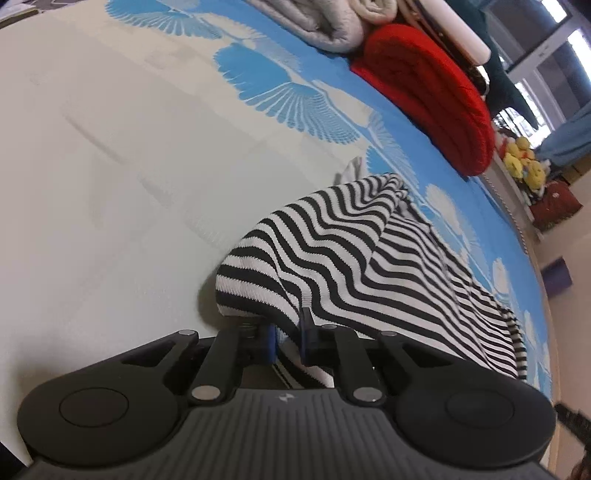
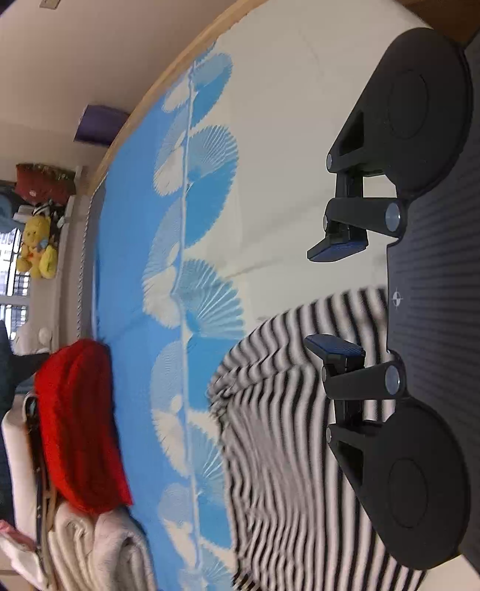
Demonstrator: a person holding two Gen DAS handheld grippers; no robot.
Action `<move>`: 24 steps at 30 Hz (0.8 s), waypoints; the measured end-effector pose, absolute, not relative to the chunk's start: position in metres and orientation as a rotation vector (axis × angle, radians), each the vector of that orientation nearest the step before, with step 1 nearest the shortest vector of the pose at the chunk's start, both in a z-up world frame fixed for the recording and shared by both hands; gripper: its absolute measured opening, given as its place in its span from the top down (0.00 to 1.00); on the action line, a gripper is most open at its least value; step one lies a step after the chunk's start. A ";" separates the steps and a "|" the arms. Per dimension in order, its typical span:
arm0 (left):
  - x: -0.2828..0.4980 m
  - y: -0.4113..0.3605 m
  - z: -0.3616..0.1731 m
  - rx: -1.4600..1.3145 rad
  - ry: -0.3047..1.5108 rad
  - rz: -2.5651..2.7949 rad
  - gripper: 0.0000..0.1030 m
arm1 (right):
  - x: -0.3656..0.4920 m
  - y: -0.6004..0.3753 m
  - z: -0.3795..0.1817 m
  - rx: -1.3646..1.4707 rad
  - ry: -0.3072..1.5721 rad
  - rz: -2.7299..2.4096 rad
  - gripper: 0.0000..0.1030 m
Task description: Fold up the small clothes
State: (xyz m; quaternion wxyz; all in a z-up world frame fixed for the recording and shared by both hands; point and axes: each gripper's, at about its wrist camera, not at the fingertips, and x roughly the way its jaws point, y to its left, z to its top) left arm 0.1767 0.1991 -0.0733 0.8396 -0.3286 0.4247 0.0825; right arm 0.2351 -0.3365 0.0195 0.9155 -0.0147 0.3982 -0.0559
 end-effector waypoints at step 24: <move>0.148 0.242 -0.064 -0.661 0.958 0.335 0.80 | 0.259 -0.325 0.038 0.107 0.739 -0.155 0.56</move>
